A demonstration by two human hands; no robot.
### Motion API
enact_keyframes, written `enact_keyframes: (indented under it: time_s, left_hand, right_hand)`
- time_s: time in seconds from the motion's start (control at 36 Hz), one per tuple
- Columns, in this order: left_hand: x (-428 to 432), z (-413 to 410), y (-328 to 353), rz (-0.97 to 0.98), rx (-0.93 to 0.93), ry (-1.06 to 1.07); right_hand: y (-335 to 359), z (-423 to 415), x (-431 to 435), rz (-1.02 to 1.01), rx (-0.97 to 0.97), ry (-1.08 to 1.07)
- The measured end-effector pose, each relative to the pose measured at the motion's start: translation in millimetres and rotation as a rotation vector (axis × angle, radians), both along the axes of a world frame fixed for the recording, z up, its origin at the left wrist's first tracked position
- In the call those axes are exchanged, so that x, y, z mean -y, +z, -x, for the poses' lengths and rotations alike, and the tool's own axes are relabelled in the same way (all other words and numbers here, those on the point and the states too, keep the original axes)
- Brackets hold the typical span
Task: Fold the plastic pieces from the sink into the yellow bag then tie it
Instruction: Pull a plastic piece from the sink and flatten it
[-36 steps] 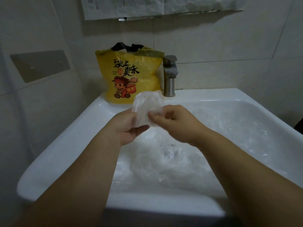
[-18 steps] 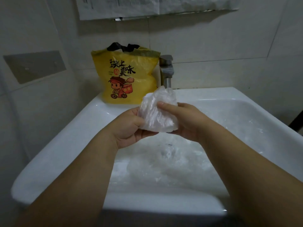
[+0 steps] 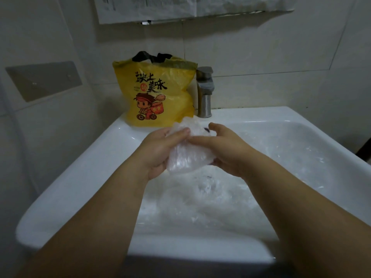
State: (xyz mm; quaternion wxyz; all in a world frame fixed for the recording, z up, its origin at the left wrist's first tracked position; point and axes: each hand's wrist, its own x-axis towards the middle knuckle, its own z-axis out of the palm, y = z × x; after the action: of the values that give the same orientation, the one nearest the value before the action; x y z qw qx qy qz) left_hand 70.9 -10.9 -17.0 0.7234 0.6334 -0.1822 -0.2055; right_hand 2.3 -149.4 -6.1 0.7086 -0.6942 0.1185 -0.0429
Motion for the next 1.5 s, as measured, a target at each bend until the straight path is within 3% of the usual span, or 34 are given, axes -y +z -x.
enact_keyframes:
  time_s: [0.14, 0.28, 0.39, 0.5, 0.78, 1.08, 1.33, 1.5]
  left_hand:
    - [0.2, -5.6, 2.8, 0.113, -0.06, 0.126]
    - [2.7, -4.5, 4.4, 0.228, -0.143, 0.114]
    - [1.9, -5.6, 4.8, 0.208, -0.158, 0.125]
    - [-1.8, -6.5, 4.6, 0.159, -0.108, 0.076]
    - [-10.2, -5.6, 6.8, 0.077, -0.118, -0.107]
    - [-8.7, 4.4, 9.7, 0.017, -0.091, -0.131]
    - [-5.7, 9.9, 13.6, 0.094, -0.083, -0.089]
    - [-4.7, 6.2, 9.1, -0.014, 0.077, 0.05]
  right_hand:
    - [1.6, 0.2, -3.2, -0.256, -0.03, 0.145]
    - [-2.0, -6.3, -2.5, -0.366, 0.012, -0.013]
    - [3.9, -6.7, 10.8, -0.507, 0.105, -0.04]
    - [5.2, -0.9, 16.8, -0.387, 0.081, 0.099]
    - [8.9, 4.6, 26.8, -0.23, 0.092, 0.103]
    - [9.6, 5.0, 33.0, -0.113, 0.042, 0.093]
    - [13.3, 10.0, 32.0, -0.156, 0.051, 0.14]
    - [20.8, 14.4, 29.9, -0.297, 0.023, 0.177]
